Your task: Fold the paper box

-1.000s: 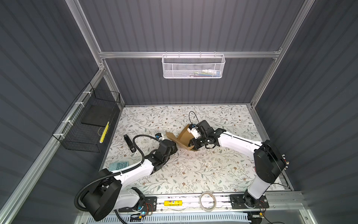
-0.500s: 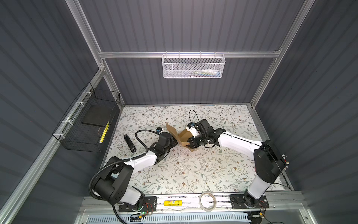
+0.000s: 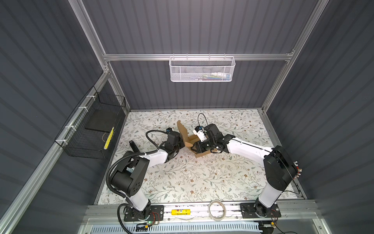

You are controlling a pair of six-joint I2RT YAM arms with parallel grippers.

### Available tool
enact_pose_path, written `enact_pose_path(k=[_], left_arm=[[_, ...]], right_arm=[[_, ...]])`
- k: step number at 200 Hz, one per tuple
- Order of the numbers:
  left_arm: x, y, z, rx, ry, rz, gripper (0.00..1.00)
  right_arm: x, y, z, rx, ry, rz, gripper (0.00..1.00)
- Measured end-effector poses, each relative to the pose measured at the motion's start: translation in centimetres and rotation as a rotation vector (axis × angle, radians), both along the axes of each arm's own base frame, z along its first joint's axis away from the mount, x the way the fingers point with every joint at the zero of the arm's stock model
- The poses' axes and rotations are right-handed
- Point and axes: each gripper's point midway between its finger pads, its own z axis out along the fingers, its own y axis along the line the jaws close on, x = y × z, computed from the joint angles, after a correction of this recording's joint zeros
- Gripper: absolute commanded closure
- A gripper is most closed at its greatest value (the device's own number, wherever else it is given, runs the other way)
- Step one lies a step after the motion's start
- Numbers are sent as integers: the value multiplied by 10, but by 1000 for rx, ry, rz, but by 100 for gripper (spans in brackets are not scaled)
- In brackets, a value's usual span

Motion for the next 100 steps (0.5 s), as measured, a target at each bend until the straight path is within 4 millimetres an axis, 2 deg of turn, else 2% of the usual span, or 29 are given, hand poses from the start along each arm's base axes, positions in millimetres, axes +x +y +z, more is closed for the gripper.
enact_pose_path(k=[45,100], left_arm=[[18,-4,2,-12,-6,-12,44],[44,-15,14,-38,-37,-41,45]], right_arm=[[1,6,-6,42,22,-16,57],[2,15,-6,100,33,-41,58]])
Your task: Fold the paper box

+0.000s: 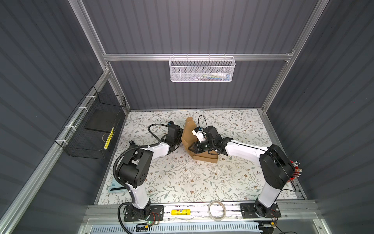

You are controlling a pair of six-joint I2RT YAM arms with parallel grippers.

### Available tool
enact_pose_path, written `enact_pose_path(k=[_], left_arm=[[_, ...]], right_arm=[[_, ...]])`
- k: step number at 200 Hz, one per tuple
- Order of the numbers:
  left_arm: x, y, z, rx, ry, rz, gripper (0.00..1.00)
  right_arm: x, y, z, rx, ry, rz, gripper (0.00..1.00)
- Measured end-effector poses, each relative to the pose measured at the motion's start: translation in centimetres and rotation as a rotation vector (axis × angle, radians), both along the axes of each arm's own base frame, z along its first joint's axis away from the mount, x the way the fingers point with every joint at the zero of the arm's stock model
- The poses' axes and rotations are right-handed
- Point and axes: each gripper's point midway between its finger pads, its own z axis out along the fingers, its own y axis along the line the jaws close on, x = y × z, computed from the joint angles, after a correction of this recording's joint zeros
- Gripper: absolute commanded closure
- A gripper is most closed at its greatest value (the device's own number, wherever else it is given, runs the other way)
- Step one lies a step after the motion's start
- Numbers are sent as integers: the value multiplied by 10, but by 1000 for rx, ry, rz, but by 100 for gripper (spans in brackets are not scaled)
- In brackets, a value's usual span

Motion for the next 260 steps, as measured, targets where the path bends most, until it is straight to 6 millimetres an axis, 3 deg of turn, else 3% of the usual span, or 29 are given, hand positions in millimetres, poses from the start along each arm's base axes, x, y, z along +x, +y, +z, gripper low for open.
enact_pose_path(k=[69,122,173,260], left_arm=[[17,-16,3,-21,-7,-43,46],[17,-13,3,-9,-5,-50,45],[-3,-3,19,-6,-27,-72,45],[-47,33,38,55,-48,-49,42]], right_arm=[[6,7,6,41,-28,-40,58],[3,-18,-13,-31,-44,-128,58],[3,-51,17,-27,-125,-219,58],[-10,-99,24,-76,-165,-296,57]])
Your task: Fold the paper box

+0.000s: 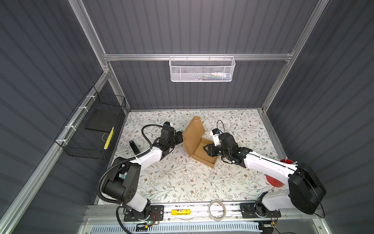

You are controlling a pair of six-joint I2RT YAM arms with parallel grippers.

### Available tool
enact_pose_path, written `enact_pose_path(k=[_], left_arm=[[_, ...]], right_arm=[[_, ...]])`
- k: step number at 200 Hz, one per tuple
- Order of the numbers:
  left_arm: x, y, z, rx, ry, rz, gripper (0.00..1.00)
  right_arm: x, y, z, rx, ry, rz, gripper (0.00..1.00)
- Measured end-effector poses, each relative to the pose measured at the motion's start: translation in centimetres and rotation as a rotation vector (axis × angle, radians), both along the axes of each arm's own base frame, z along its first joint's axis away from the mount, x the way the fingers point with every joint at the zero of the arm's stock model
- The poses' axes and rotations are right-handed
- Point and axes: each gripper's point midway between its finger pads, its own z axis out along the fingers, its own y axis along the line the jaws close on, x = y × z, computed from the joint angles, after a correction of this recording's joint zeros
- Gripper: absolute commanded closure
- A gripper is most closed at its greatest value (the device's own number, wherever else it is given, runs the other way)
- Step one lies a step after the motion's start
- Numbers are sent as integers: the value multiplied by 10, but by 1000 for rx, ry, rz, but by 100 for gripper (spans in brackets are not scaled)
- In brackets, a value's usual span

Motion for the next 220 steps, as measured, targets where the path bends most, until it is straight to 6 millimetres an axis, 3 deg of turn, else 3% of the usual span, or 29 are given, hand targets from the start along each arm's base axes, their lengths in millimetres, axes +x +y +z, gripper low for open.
enact_pose_path(k=[62,112,153,220], left_arm=[[-32,27,22,46,-33,37,41],[-73,46,26,57,-21,38,41],[-95,53,35,50,-36,20,41],[-114,47,10,15,28,-36,40]], right_arm=[[-7,-22,5,-16,-19,-35,57],[-7,-25,10,-13,-33,-36,57],[-8,-26,8,-17,-28,-36,57],[-11,-27,2,-23,-16,-33,56]])
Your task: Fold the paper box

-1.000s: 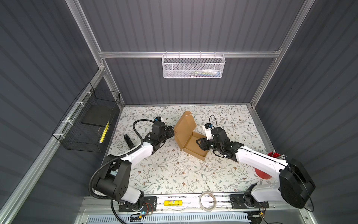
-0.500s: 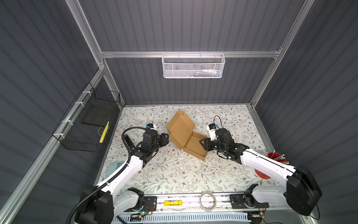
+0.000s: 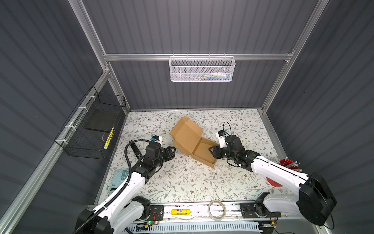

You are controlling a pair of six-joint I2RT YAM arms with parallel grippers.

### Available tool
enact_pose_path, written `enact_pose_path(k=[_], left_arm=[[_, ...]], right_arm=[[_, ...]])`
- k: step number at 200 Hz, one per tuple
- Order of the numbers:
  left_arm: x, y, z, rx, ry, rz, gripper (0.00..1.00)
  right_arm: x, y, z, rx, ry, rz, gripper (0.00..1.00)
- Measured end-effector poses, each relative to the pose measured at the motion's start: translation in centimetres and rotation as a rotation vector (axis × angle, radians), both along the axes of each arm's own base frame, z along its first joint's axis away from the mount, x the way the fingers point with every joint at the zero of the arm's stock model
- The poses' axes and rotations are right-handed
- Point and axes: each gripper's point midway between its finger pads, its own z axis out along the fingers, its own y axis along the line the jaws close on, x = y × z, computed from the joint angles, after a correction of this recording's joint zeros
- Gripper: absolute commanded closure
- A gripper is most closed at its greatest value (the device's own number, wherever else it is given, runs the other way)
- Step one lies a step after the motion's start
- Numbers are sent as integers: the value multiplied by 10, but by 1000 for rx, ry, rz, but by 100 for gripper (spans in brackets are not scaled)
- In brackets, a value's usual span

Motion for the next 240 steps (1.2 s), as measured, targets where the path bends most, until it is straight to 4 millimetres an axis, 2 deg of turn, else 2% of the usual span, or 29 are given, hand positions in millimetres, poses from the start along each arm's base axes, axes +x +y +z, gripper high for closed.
enact_pose_path(k=[47,108,127,187,240], left_arm=[[-3,-9,-17,-61,14,-24,40],[8,-18,-4,-118,-54,-41,40],[12,-21,-7,-121,-54,-45,41],[24,-30,-37,-115,8,-56,55],[35,-39,-41,-135,2,-69,66]], right_arm=[[-1,1,-1,1,6,5,56],[-2,5,-17,-13,51,22,56],[-2,6,-23,-16,65,27,56],[-3,8,-27,-17,79,35,56],[-2,9,-33,-23,91,38,56]])
